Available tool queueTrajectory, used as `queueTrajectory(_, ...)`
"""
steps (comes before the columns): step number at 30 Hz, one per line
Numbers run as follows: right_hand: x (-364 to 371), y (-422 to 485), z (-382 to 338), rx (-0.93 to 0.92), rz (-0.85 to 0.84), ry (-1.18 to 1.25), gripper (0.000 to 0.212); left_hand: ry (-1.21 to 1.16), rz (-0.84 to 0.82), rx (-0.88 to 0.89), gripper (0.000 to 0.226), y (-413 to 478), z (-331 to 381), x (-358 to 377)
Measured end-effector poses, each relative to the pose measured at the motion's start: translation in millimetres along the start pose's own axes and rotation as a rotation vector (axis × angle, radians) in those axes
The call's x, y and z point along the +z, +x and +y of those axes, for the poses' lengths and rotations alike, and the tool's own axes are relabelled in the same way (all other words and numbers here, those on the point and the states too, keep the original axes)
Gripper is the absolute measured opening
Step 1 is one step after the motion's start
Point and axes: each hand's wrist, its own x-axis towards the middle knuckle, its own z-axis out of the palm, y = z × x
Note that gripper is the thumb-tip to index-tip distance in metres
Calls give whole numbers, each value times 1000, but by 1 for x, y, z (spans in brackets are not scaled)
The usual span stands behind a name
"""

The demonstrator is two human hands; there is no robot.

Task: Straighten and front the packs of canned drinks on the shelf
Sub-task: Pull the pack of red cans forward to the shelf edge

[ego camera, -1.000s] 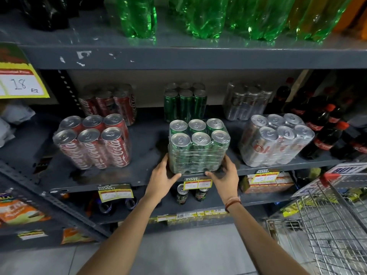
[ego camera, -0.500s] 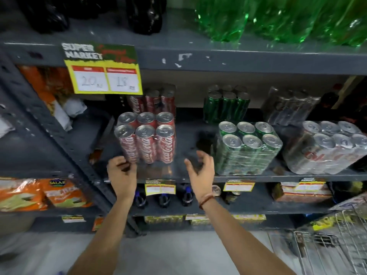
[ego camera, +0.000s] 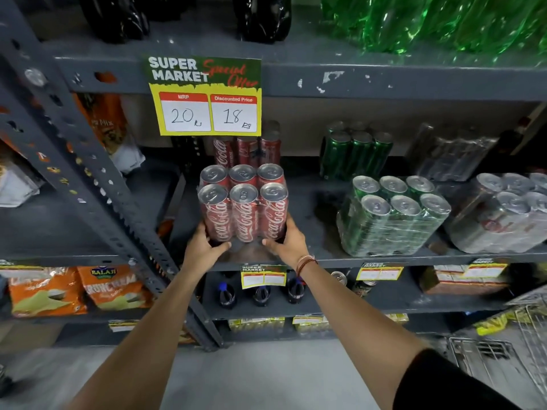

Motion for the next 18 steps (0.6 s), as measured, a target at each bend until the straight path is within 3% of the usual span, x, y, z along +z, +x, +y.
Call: queueTrajectory(18,3,-34,18,-63,73,-116,78,253,75,235,72,-50,-11,-8)
